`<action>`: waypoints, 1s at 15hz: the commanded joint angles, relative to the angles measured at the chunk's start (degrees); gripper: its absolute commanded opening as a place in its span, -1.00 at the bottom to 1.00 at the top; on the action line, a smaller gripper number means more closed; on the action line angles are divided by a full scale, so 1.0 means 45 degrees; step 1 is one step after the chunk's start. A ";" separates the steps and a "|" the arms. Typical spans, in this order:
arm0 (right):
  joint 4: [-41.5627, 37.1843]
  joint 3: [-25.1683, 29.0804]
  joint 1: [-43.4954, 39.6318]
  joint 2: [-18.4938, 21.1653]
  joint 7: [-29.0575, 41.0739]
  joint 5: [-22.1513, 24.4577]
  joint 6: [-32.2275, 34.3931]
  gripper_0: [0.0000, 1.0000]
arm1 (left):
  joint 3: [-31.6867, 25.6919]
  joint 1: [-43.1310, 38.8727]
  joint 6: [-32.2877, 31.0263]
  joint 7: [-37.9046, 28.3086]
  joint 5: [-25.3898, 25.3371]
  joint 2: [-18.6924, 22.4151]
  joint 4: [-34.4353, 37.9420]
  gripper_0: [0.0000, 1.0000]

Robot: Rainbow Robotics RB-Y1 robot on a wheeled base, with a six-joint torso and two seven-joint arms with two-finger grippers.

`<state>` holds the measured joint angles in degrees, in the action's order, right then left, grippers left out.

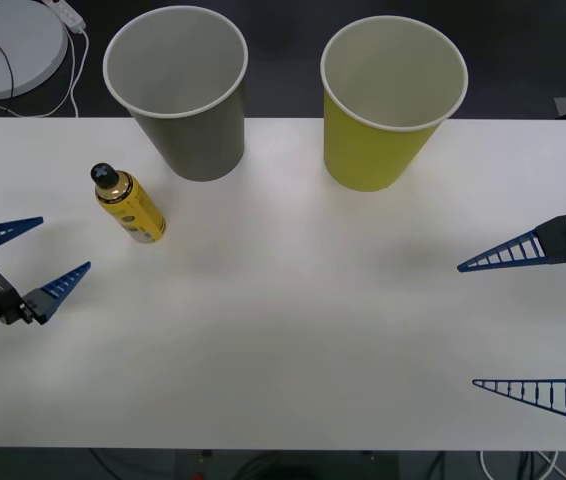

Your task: Put the can into the green bin and the plastic bottle into the gray bin

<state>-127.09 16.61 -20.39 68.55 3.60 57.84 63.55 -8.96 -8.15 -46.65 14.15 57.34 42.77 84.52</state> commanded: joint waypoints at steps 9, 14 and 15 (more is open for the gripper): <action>0.0000 0.0000 0.0000 0.0000 0.0000 -0.0001 0.0000 1.00 | 0.1015 0.1245 0.1031 -0.0253 0.0032 -0.0090 0.0008 1.00; 0.0000 0.0000 0.0000 0.0000 0.0000 -0.0001 0.0000 1.00 | 0.1621 0.1753 0.1461 -0.0409 -0.0183 -0.0265 0.0008 1.00; 0.0000 0.0000 0.0000 0.0000 0.0000 -0.0001 0.0000 1.00 | 0.1718 0.1851 0.1461 -0.0409 -0.0105 -0.0324 0.0008 1.00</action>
<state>-127.09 16.61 -20.39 68.55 3.60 57.83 63.55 -1.54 -0.13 -40.10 12.32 56.63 41.49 84.54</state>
